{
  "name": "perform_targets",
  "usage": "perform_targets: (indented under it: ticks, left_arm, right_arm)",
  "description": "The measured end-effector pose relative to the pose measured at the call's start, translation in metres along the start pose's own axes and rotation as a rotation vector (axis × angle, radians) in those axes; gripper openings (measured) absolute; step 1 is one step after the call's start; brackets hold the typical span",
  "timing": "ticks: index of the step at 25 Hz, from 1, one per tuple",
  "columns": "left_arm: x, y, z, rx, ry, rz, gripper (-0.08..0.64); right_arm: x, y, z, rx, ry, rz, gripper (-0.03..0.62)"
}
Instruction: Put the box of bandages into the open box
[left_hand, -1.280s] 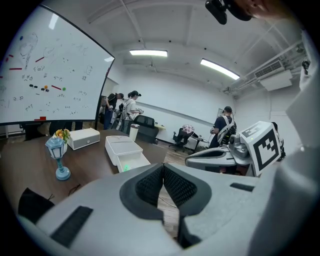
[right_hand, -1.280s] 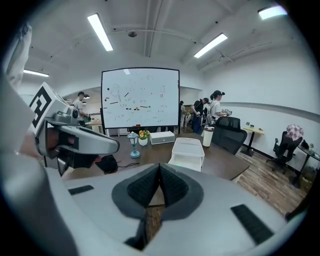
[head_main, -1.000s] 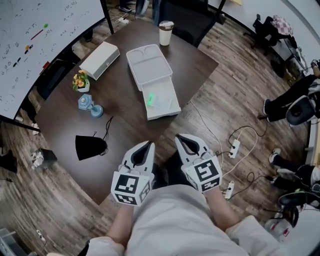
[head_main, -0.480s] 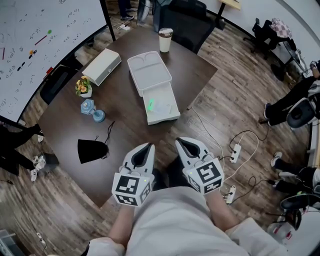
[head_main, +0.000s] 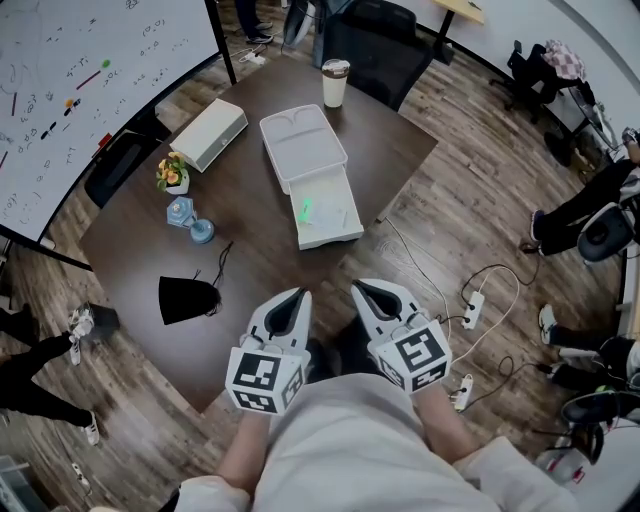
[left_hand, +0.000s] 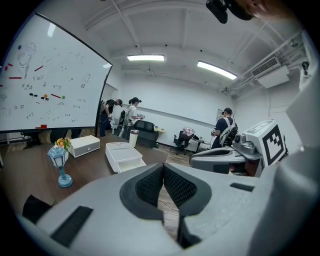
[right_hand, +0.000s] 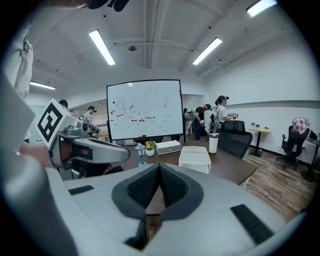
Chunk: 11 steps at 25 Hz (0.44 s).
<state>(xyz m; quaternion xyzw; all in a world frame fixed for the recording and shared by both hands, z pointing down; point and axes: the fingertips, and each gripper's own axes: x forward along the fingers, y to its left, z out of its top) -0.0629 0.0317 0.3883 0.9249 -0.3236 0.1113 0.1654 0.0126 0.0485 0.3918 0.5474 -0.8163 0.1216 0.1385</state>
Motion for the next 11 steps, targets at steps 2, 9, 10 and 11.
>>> perform_targets:
  ticks: [2,9,10,11]
  left_arm:
    - [-0.0023,0.0014,-0.0014,0.002,0.002,0.005,0.006]
    - [-0.0078,0.0061,-0.0030,-0.003,0.001,0.019,0.006]
    - [-0.0083,0.0070,-0.0037,-0.002,0.002,0.019,0.006]
    - [-0.0087,0.0080,-0.0045,-0.002,0.003,0.020,0.006]
  right_arm:
    - [0.0008,0.0029,0.0003,-0.002,-0.003,0.006,0.003]
    - [0.0037,0.0092,0.0003,-0.013,0.002,0.023,0.003]
    - [0.0044,0.0099,-0.0001,-0.012,0.002,0.024,0.003]
    - [0.0052,0.0106,-0.0005,-0.012,0.002,0.025,0.003]
